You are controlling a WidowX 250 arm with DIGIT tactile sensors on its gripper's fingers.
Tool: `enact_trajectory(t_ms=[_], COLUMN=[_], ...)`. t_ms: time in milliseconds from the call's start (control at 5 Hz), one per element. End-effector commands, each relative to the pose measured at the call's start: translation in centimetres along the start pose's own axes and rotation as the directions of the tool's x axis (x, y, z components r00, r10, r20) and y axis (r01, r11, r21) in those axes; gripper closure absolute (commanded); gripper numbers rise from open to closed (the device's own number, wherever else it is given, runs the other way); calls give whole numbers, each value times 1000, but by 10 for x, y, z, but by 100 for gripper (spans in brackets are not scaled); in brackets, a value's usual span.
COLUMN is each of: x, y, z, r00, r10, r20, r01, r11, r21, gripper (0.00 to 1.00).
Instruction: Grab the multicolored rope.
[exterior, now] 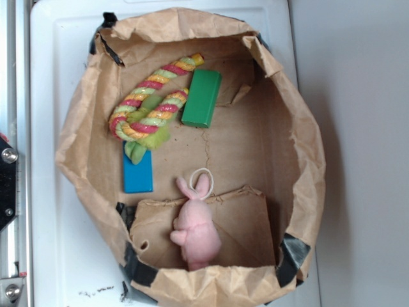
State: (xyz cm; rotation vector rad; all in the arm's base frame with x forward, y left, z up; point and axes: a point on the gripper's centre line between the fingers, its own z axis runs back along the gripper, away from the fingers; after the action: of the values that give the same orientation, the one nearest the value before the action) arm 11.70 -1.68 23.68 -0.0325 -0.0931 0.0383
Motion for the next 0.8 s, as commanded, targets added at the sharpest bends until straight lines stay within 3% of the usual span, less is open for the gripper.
enact_trajectory(t_ms=[0,200,600], x=[0,29,83], y=[0,0,22], z=[0,-2,-23], r00=[1000,998,984], r10=[0,65,169], r20=[0,12,49], r01=[0,-65,-171], r11=[1000,998,985], r21=[0,4,34], gripper=[0,0,0])
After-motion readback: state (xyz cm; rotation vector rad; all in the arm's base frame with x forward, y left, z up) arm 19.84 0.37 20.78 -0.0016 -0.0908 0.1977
